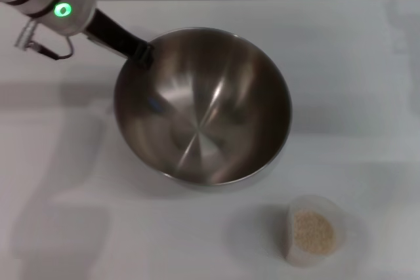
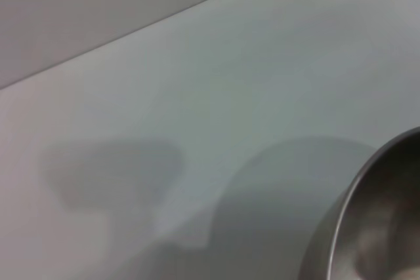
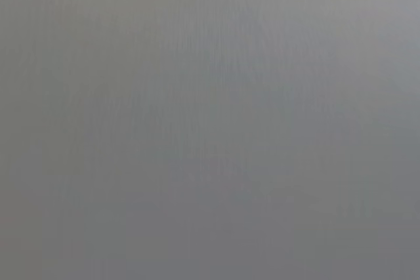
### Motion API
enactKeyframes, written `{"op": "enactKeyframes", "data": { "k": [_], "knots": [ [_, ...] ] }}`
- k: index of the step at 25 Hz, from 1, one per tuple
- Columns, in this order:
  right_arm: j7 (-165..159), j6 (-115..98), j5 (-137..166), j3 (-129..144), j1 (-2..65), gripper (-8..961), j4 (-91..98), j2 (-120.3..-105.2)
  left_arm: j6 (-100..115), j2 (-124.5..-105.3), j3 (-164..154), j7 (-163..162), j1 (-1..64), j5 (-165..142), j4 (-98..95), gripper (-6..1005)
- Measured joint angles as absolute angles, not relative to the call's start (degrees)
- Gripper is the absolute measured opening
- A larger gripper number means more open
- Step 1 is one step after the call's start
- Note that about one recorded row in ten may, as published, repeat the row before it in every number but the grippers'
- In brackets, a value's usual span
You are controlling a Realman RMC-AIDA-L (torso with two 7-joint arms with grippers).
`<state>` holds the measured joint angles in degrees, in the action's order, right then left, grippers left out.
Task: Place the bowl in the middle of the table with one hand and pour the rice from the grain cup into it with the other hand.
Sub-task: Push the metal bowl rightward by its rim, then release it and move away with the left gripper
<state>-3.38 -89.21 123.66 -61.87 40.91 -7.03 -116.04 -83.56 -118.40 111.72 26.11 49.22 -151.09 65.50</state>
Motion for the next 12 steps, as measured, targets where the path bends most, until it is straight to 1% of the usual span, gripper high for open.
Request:
{"op": "enactKeyframes", "data": {
  "k": [2,4,12],
  "knots": [
    [-3.39,-89.21,123.66,-61.87,40.87,702,-7.03,-116.09,-83.56,-118.4,111.72,26.11,49.22,-151.09,65.51,52],
    [-3.4,-89.32,123.65,-61.87,40.8,702,-7.04,-116.19,-78.55,-118.32,110.82,26.13,52.01,-151.51,59.35,56],
    [-3.42,-89.67,123.66,-61.87,40.36,701,-7.2,-116.4,-74.45,-118.04,110.93,26.29,52.62,-151.64,54.39,75]
  ]
}}
